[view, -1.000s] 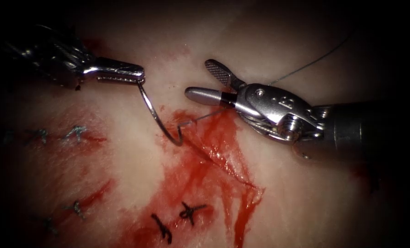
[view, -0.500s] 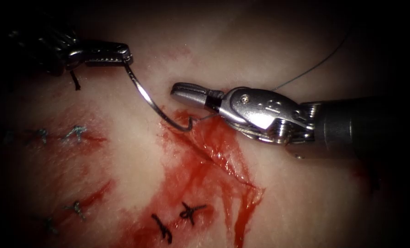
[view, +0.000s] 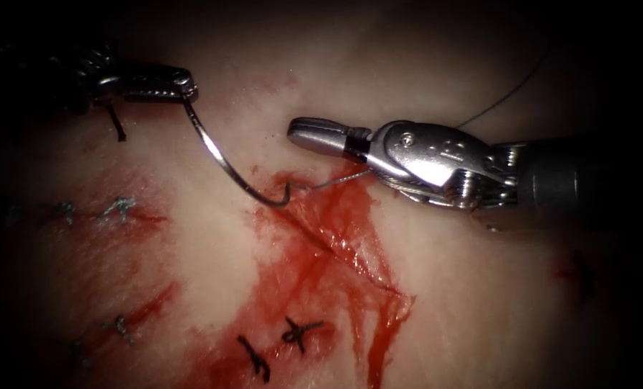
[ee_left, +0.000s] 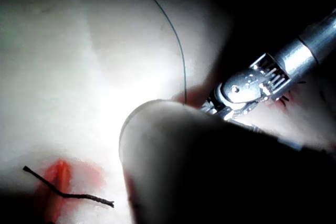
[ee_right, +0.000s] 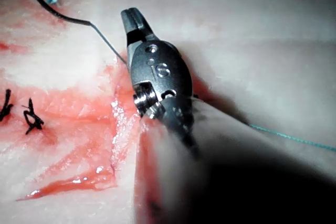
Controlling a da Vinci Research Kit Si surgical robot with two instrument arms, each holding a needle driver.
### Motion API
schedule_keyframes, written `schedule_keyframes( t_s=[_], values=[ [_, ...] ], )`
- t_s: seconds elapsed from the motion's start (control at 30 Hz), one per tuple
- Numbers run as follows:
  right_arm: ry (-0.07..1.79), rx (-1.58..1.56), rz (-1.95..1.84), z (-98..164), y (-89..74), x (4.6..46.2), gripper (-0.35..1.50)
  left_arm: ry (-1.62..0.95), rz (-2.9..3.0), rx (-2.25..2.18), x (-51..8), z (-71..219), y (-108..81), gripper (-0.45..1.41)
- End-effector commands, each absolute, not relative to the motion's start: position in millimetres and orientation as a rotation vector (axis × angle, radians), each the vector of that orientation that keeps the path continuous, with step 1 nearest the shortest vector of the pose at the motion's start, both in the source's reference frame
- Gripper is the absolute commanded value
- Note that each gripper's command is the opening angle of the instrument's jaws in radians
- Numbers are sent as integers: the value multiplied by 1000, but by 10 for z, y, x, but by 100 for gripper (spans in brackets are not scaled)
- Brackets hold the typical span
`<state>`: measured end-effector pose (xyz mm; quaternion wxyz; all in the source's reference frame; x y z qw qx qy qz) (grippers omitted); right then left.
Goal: Wound Closure
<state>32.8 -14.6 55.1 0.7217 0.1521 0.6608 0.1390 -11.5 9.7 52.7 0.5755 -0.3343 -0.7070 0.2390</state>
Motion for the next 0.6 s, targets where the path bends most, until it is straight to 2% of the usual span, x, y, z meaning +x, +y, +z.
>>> schedule_keyframes(
  t_s=[0.03,0.37,0.6],
  values=[
    [1465,400,263,554,-160,347,-35,-1662,555,-815,-117,529,100,-45],
    [1456,629,155,540,-180,357,-35,-1504,594,-982,-96,522,120,-45],
    [1366,835,148,540,-226,355,-35,-1351,600,-1060,-66,540,138,-45]
  ],
)
